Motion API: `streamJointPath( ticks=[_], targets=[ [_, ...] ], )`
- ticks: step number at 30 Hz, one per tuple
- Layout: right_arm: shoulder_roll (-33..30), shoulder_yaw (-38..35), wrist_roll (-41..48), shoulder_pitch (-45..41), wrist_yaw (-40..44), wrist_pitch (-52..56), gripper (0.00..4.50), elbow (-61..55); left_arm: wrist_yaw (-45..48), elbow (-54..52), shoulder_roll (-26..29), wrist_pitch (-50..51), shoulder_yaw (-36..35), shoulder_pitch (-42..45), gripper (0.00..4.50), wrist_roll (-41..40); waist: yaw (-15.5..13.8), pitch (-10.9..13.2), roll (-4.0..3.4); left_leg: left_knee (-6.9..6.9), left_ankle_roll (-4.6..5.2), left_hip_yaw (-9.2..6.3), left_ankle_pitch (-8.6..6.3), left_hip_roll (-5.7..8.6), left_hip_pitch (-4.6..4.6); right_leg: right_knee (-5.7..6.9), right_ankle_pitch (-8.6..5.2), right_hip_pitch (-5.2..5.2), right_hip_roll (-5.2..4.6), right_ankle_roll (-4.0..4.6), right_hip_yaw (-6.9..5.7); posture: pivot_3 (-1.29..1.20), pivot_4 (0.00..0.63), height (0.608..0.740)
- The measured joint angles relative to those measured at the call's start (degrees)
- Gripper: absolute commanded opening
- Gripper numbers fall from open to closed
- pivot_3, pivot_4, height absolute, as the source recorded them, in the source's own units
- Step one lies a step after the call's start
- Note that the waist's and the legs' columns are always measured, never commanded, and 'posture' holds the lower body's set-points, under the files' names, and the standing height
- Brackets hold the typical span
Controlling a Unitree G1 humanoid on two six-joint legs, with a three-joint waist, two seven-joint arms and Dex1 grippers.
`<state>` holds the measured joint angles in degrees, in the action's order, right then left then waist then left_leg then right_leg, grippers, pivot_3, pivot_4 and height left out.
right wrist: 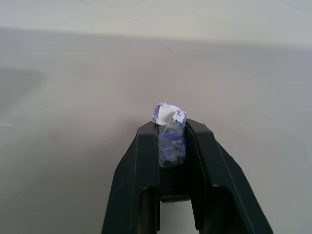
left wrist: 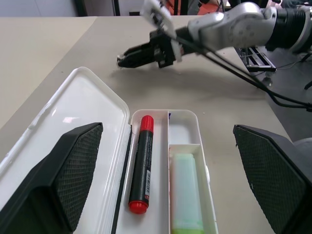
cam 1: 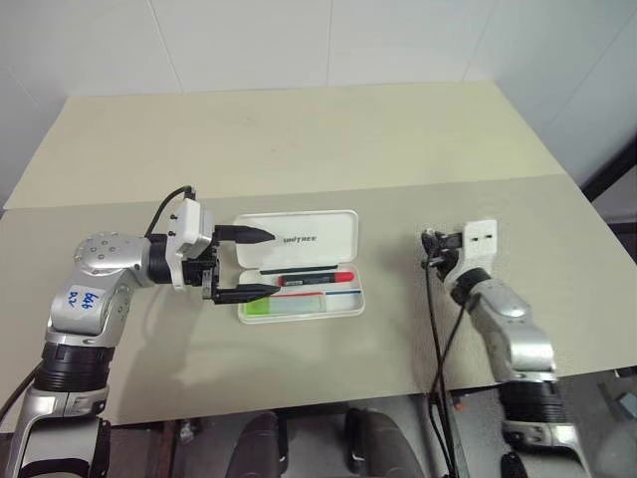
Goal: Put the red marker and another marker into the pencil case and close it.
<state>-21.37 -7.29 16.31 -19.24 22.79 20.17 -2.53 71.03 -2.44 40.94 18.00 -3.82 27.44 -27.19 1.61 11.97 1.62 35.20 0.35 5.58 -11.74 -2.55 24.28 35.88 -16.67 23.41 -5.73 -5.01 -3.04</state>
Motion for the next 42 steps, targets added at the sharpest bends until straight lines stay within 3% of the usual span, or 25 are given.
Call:
streamJointPath(
  ticks=[8, 16, 26, 42],
  targets=[
    [-9.5, 2.0, 13.4, 2.5, 26.3, 0.3, 0.39, -11.3, -0.1, 0.7, 0.0, -1.3, 0.0, -2.6, 4.50, 0.0, 0.0, 0.0, 0.00, 0.01, -0.07, 0.09, -0.05, -0.14, -0.03, -0.01, -0.02, 0.03, 0.20, 0.04, 0.05, 0.00, 0.150, 0.740],
    [-10.5, 10.1, 12.3, 0.1, 41.0, -6.5, 0.39, -10.1, -0.1, -2.0, 1.3, -1.3, -0.4, -7.2, 4.50, -0.1, 0.1, 0.0, 0.01, 0.03, -0.24, 0.10, -0.15, -0.22, -0.03, -0.11, 0.03, 0.04, 0.03, 0.15, 0.05, 0.00, 0.150, 0.740],
    [-7.1, 18.7, 4.4, -10.0, 49.8, -15.5, 0.39, 6.6, -0.9, -4.2, 1.9, -0.2, -1.0, -9.4, 4.50, -0.8, 0.0, 0.0, 0.01, 0.02, -0.21, 0.10, -0.11, -0.26, -0.01, -0.10, 0.02, 0.08, 0.01, 0.21, 0.04, 0.00, 0.150, 0.740],
    [-1.7, 21.3, -0.1, -11.8, 51.6, -19.0, 0.39, 17.0, -1.6, -5.9, 1.9, 0.7, -1.8, -9.6, 4.50, -1.1, 0.1, 0.0, 0.00, 0.02, -0.42, 0.11, -0.22, -0.26, -0.03, -0.02, 0.01, 0.10, -0.03, 0.23, 0.04, 0.00, 0.150, 0.740]
  ],
)
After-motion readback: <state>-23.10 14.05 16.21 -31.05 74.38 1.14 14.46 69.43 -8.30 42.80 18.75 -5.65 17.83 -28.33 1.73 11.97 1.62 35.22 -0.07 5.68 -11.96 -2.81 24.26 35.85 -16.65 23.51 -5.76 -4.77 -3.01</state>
